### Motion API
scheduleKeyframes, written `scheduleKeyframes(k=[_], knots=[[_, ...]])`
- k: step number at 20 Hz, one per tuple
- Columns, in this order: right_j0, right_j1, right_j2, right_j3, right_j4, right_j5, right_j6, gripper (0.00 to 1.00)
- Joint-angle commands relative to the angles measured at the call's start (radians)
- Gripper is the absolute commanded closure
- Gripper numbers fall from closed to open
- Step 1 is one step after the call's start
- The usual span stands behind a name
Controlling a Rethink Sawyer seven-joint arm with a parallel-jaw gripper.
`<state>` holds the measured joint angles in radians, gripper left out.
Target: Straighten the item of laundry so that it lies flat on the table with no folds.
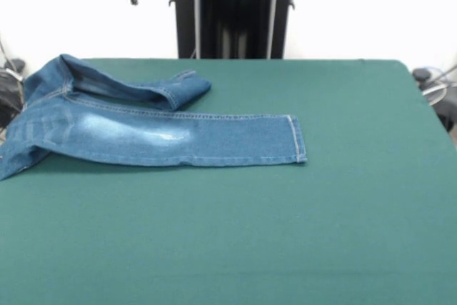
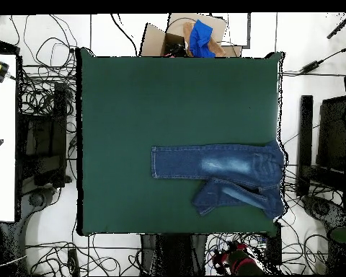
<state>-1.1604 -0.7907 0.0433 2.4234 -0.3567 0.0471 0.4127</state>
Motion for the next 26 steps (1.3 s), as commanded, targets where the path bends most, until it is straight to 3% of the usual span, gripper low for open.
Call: scheduleKeyframes(k=[1, 4, 9, 15, 20, 26], knots=[[0.069, 0.437, 0.087, -0.072, 0.058, -0.425, 0.471, 0.00], [0.079, 0.545, 0.112, -0.144, 0.033, -0.485, 0.491, 0.00], [0.060, 0.567, 0.139, -0.153, 0.028, -0.477, 0.516, 0.00], [0.143, 0.639, 0.193, -0.255, 0.059, -0.521, 0.563, 0.00], [0.200, 0.618, 0.202, -0.275, 0.131, -0.470, 0.581, 0.00], [0.257, 0.548, 0.187, -0.207, 0.200, -0.488, 0.626, 0.00]])
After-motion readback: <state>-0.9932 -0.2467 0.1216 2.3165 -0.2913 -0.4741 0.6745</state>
